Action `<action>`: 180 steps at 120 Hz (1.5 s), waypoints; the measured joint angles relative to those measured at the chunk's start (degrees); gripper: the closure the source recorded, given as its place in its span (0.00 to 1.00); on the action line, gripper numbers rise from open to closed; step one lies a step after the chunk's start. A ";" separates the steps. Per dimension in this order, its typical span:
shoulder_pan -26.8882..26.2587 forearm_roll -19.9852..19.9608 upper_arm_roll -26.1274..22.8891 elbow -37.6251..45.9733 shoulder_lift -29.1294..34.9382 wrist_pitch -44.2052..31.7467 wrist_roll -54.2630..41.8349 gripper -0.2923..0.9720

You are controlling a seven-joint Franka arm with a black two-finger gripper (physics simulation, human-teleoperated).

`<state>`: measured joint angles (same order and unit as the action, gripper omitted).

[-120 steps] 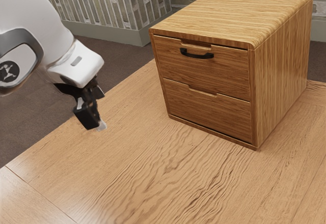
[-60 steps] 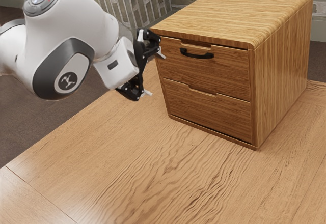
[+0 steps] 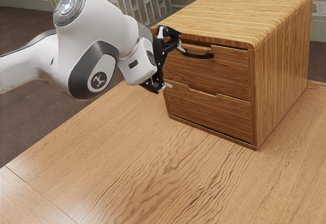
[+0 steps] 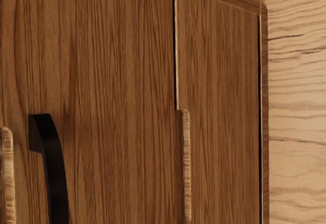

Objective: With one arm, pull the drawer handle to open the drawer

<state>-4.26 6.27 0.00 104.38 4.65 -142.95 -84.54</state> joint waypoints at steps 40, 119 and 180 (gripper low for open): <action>1.05 -2.97 0.09 -4.39 -6.22 -1.48 -2.88 0.23; 2.00 -3.88 0.08 -8.55 -11.40 -1.85 -5.44 0.23; 2.00 -6.00 0.09 -8.50 -10.46 -1.69 -5.94 0.34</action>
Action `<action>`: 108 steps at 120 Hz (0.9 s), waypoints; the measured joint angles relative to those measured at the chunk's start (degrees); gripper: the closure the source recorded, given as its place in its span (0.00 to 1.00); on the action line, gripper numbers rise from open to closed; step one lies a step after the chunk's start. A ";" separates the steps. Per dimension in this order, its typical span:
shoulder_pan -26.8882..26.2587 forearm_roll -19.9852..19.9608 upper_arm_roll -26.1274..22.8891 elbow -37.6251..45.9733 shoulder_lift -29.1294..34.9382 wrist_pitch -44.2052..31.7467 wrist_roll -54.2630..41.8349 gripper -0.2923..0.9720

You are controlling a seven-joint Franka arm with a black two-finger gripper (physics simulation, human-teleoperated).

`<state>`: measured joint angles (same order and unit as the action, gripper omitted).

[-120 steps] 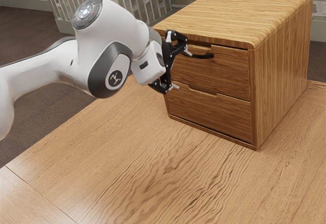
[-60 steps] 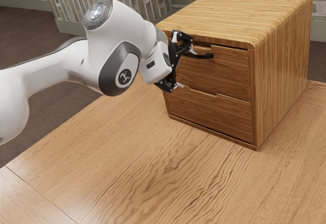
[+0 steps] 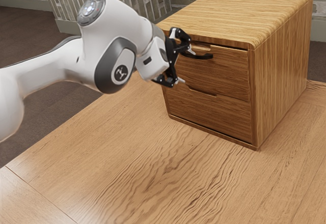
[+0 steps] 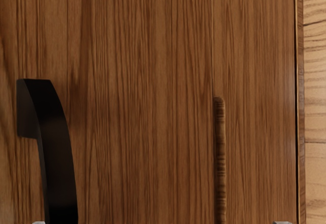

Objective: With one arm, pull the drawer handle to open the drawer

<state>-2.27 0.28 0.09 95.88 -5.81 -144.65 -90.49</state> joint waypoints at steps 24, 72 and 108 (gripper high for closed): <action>-0.04 -0.57 0.05 0.64 1.90 0.25 -0.03 0.44; 0.04 -0.68 0.00 2.31 2.89 0.66 0.38 0.41; 0.06 -1.25 0.00 1.62 2.43 0.35 0.73 0.43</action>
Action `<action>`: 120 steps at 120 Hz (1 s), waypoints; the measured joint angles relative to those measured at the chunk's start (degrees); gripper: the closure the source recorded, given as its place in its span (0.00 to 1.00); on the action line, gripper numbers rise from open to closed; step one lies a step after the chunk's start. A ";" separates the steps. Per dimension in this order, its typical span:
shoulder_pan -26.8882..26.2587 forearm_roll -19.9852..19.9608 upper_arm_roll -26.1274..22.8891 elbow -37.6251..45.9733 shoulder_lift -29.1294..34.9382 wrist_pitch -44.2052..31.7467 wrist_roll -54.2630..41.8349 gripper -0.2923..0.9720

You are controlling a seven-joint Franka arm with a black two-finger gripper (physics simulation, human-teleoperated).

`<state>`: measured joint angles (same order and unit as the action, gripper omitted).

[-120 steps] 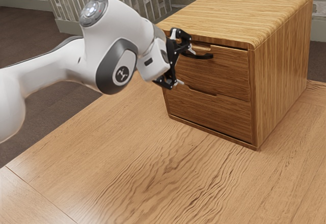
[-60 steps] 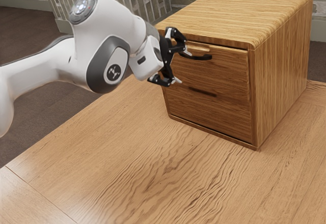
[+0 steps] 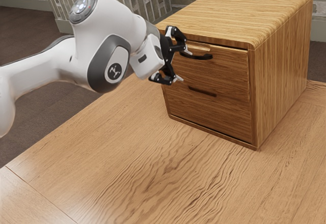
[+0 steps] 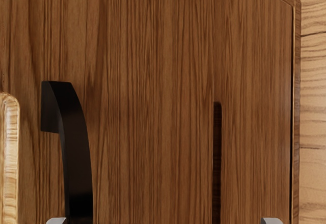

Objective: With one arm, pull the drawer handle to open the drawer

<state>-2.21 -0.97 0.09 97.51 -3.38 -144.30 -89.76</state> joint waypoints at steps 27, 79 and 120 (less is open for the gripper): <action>0.06 -0.23 -0.07 -1.20 -1.28 -0.02 0.16 0.44; -0.31 -0.65 -0.01 -0.25 0.60 0.33 0.39 0.54; -0.29 -0.66 -0.01 1.38 1.68 0.58 0.80 0.53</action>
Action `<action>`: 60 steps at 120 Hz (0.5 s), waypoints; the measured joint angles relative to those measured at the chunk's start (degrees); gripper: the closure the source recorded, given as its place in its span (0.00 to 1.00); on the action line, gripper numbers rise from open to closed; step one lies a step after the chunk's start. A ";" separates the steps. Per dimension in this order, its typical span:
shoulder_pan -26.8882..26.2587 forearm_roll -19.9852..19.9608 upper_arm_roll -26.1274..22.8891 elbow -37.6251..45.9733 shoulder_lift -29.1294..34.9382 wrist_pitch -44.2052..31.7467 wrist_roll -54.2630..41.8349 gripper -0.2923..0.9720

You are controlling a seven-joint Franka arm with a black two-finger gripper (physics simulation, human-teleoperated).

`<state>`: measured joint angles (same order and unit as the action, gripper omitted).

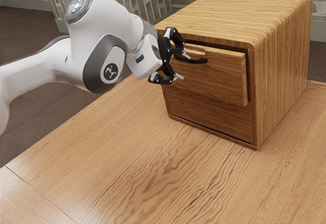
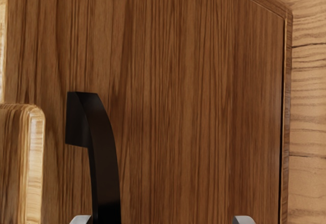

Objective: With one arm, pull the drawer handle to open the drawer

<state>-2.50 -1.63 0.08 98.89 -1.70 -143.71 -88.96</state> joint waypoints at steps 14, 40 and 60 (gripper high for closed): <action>-0.01 -0.01 0.01 1.07 1.19 0.07 0.20 0.55; -0.03 0.03 0.02 2.68 2.71 0.15 0.82 0.59; -0.05 0.05 0.02 4.59 4.58 0.16 1.36 0.62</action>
<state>-2.55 -1.58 0.10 103.48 2.88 -143.55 -87.59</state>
